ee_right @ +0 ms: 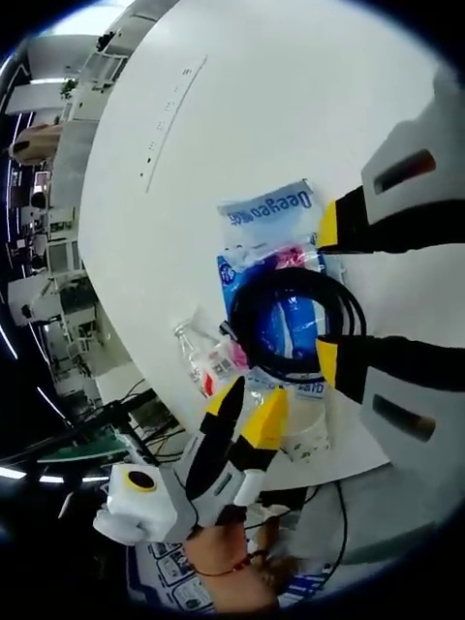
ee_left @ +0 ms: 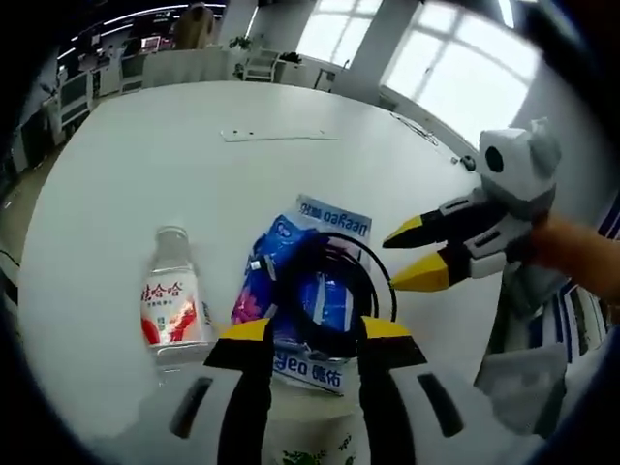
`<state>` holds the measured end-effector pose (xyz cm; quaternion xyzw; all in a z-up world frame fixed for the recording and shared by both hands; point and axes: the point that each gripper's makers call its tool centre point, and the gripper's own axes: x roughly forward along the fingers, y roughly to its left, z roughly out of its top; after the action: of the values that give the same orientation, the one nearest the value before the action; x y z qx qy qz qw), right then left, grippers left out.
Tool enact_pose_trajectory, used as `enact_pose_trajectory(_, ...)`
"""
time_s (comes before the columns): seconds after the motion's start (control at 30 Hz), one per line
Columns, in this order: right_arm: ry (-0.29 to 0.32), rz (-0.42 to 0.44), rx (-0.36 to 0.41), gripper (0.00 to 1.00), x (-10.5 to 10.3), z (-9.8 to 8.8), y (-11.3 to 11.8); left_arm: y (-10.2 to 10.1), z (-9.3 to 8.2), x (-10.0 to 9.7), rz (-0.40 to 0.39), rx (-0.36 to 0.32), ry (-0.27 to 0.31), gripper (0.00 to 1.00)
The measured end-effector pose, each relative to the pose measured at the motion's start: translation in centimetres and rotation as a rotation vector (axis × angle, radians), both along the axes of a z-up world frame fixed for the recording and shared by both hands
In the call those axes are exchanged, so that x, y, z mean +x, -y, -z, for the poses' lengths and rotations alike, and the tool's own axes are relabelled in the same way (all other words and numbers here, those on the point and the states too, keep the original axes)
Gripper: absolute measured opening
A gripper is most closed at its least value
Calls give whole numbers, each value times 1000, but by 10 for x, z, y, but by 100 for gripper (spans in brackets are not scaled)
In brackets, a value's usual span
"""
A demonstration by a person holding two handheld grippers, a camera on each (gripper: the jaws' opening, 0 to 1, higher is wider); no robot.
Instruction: Arrange the tabletop items into an orderly group along one side of the table until the central work area is clear of visible clutter.
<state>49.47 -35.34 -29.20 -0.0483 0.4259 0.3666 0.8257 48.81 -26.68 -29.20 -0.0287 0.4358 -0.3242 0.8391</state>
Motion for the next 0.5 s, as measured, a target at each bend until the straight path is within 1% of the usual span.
enact_pose_trajectory(0.17,-8,-1,-2,28,3,7,-3,3,8,1,2,1,-24,30)
enact_pose_trajectory(0.27,-12,-2,-10,27,3,11,-4,3,12,2,6,15,-32,29)
enact_pose_trajectory(0.5,-21,0,-19,21,4,18,-5,7,18,7,2,32,-59,23)
